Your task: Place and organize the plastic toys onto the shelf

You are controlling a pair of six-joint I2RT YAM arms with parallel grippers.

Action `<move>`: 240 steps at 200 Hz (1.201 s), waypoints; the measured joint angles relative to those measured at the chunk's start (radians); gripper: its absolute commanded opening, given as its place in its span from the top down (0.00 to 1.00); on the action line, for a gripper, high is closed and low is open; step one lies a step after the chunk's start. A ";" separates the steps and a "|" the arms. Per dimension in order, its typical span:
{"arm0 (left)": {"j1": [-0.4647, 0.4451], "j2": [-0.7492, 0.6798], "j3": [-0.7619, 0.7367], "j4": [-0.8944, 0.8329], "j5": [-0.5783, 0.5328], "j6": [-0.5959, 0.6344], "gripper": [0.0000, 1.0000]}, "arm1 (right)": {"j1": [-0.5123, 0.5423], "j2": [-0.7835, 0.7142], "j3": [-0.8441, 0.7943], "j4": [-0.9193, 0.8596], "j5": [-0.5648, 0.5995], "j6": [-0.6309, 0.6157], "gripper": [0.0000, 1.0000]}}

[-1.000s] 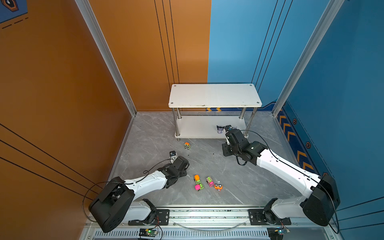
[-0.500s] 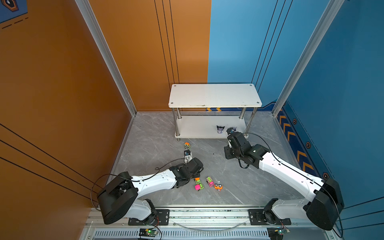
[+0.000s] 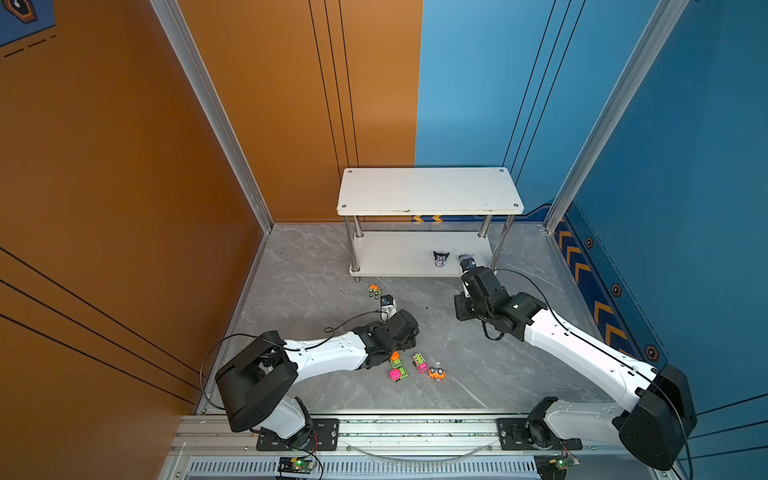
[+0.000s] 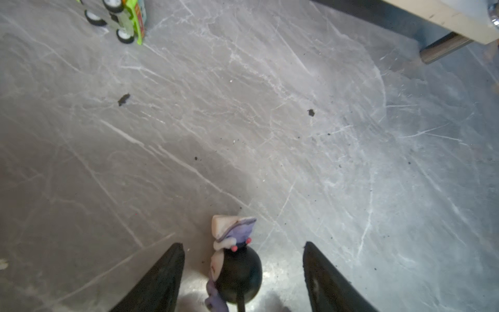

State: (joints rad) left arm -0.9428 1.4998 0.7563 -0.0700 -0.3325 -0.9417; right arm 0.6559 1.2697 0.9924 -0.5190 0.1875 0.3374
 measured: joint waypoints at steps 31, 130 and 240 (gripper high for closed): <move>0.021 -0.115 -0.004 -0.043 -0.027 0.021 0.26 | 0.071 0.002 -0.028 0.032 -0.033 -0.013 0.97; 0.192 -0.394 -0.145 -0.136 -0.108 0.080 0.72 | 0.319 0.244 -0.038 0.169 -0.180 -0.045 0.99; 0.278 -0.390 -0.219 -0.098 -0.065 0.072 0.71 | 0.362 0.490 0.035 0.247 -0.307 -0.050 1.00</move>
State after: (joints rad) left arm -0.6647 1.1095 0.5369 -0.1680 -0.3973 -0.8696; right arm 1.0176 1.7599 1.0275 -0.2718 -0.1196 0.2871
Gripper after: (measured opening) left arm 0.290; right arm 0.047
